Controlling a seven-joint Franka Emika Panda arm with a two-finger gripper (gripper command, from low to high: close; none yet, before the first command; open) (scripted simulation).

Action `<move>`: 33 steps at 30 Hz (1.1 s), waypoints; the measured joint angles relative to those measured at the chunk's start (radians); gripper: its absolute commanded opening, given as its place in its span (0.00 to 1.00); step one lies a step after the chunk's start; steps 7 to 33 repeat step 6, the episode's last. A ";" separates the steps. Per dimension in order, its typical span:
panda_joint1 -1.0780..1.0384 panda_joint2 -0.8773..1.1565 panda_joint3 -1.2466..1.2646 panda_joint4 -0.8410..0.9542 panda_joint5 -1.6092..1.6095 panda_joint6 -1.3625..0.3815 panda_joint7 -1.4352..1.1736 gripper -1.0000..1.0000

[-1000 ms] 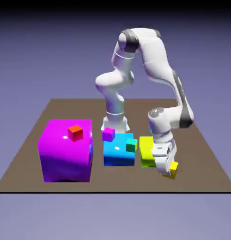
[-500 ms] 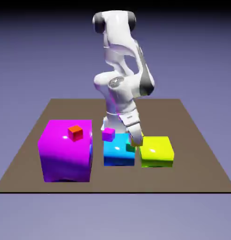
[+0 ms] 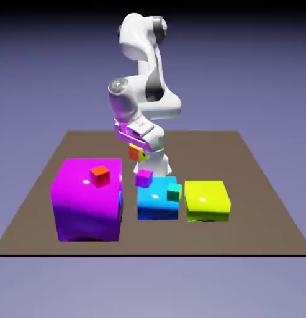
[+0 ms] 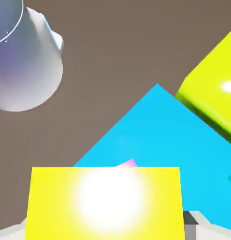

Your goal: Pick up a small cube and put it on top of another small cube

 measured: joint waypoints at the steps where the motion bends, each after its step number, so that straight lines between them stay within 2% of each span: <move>1: 0.004 0.022 -0.006 -0.022 0.002 0.043 -0.005 0.00; 3: 0.013 0.065 -0.017 -0.067 0.007 0.130 -0.016 0.00; 4: 0.015 0.075 -0.019 -0.077 0.008 0.150 -0.018 1.00; 33: 0.015 0.075 -0.019 -0.077 0.011 0.151 -0.020 1.00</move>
